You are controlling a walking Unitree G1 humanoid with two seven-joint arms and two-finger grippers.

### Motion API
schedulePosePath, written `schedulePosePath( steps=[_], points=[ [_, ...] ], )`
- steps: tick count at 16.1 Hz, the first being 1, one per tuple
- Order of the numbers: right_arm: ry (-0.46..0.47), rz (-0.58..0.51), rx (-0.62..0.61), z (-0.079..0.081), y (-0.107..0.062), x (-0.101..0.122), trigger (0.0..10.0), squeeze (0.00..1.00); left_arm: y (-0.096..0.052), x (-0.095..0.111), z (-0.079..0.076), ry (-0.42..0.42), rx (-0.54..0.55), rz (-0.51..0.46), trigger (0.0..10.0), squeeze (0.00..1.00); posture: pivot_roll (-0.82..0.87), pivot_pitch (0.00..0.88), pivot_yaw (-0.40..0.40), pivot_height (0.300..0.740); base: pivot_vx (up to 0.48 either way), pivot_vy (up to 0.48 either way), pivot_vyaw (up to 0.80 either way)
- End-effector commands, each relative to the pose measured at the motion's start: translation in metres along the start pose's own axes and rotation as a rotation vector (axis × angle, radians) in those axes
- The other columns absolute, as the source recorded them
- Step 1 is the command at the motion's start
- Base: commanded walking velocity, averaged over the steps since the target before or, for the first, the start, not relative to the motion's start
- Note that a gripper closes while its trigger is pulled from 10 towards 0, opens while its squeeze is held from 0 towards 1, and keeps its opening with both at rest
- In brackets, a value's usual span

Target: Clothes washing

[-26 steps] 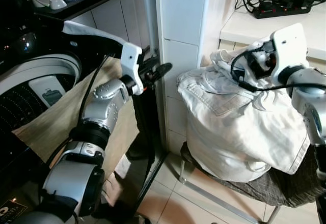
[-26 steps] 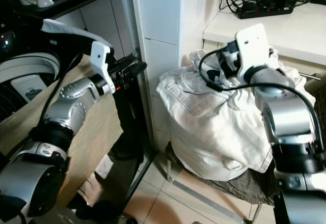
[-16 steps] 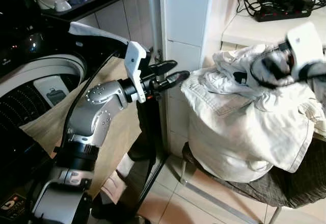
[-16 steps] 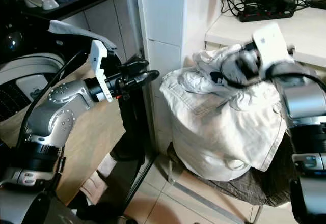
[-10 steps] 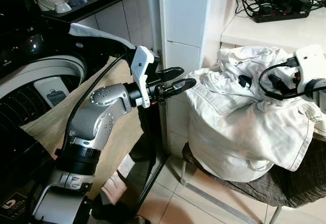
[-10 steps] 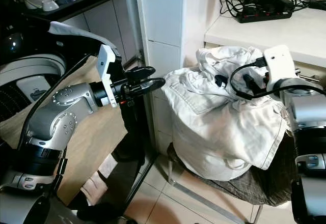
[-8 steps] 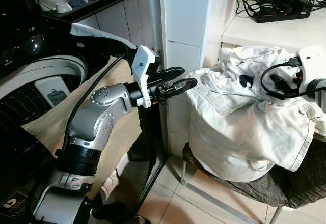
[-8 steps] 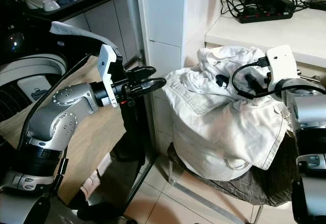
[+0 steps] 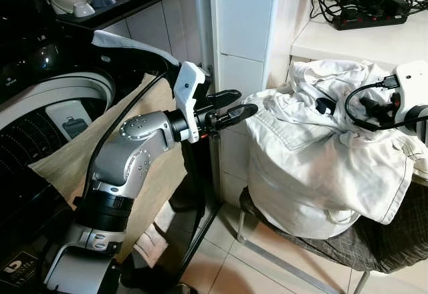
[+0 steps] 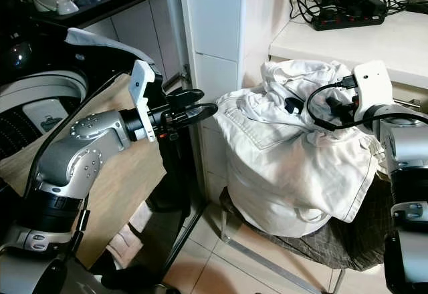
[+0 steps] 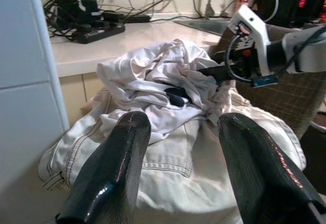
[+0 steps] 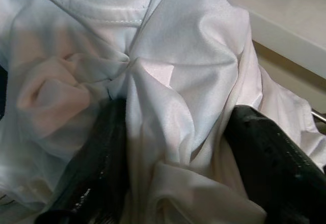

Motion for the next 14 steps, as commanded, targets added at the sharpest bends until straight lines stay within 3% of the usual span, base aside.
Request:
schedulePosePath(
  steps=[1,9,11,14],
  points=[
    [0.027,0.023,-0.01,-0.006,-0.001,-0.004,0.0,0.0,-0.002,0.0,0.004,0.01,0.043,-0.002,10.0,0.0,-0.13,0.0,0.096,0.74,0.0,0.0,0.0],
    [0.154,-0.077,0.056,-0.01,-0.015,0.014,0.0,0.0,0.004,-0.001,0.018,-0.021,0.212,-0.035,10.0,0.0,-0.13,0.0,0.085,0.74,0.0,0.0,0.0],
    [0.193,-0.159,0.113,-0.007,-0.027,0.038,0.0,0.0,0.005,0.004,0.022,-0.006,0.245,-0.058,10.0,0.0,-0.13,0.0,0.085,0.74,0.0,0.0,0.0],
    [0.229,-0.298,0.194,-0.006,-0.051,0.081,0.0,0.0,0.007,0.005,0.024,0.085,0.279,-0.038,10.0,0.0,-0.13,0.0,0.082,0.74,0.0,0.0,0.0]
  ],
)
Point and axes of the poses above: a point about 5 cm out from each wrist's last joint towards the gripper, its own y axis pointing out of the wrist towards the gripper, its own x axis along the axis of the wrist's last joint, z = x × y, the point moved 3 cm from there along y, pointing out of the wrist towards the gripper, and after that the axes turned 2 degrees about y, right-handed, at the moved point
